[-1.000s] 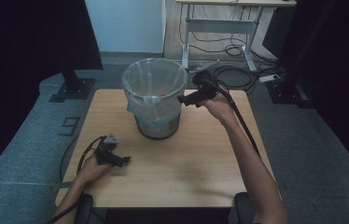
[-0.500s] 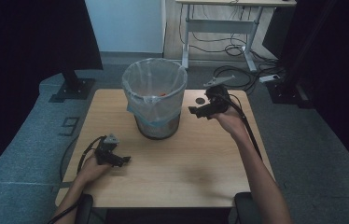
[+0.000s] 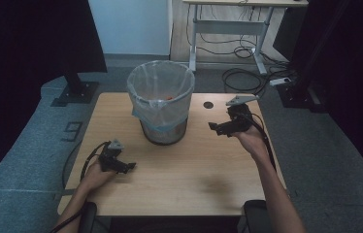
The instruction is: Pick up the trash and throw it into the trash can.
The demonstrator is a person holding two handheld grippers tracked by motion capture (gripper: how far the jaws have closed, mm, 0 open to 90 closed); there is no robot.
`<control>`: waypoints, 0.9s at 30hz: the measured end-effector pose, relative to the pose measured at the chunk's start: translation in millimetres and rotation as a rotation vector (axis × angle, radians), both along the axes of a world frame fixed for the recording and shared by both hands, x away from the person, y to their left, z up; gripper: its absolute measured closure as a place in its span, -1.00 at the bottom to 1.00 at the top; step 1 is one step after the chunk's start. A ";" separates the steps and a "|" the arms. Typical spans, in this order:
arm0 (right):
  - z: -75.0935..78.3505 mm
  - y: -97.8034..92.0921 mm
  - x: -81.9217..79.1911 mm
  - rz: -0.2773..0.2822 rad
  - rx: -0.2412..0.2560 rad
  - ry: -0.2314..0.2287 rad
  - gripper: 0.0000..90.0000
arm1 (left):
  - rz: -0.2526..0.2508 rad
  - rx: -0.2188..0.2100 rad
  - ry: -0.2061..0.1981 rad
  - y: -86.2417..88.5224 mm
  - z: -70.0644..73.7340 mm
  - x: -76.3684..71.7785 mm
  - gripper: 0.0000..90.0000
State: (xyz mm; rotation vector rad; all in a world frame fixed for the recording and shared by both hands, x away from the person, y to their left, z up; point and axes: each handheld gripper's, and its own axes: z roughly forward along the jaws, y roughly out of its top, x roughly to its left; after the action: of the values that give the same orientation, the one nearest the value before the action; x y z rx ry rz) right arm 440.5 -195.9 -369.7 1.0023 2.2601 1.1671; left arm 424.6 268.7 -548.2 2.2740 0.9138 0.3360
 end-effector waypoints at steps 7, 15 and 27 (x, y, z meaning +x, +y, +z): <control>-25.6 -14.6 -10.9 -0.028 -0.009 -0.003 -0.97 | 0.002 -0.001 0.001 -0.1 -0.1 -0.1 -1.00; -59.6 -26.5 -24.6 -0.063 -0.021 -0.002 -0.95 | 0.003 -0.001 0.000 -0.1 -0.2 -0.2 -1.00; -128.8 -37.1 -44.8 -0.117 -0.055 0.052 -0.96 | 0.007 0.001 0.000 -0.2 -0.2 -0.6 -1.00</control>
State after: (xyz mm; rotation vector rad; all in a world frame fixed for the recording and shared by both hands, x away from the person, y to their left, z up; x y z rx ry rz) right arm 395.7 -233.0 -498.5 1.1390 2.2273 1.0360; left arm 424.0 268.5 -548.4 2.2721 0.9220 0.3397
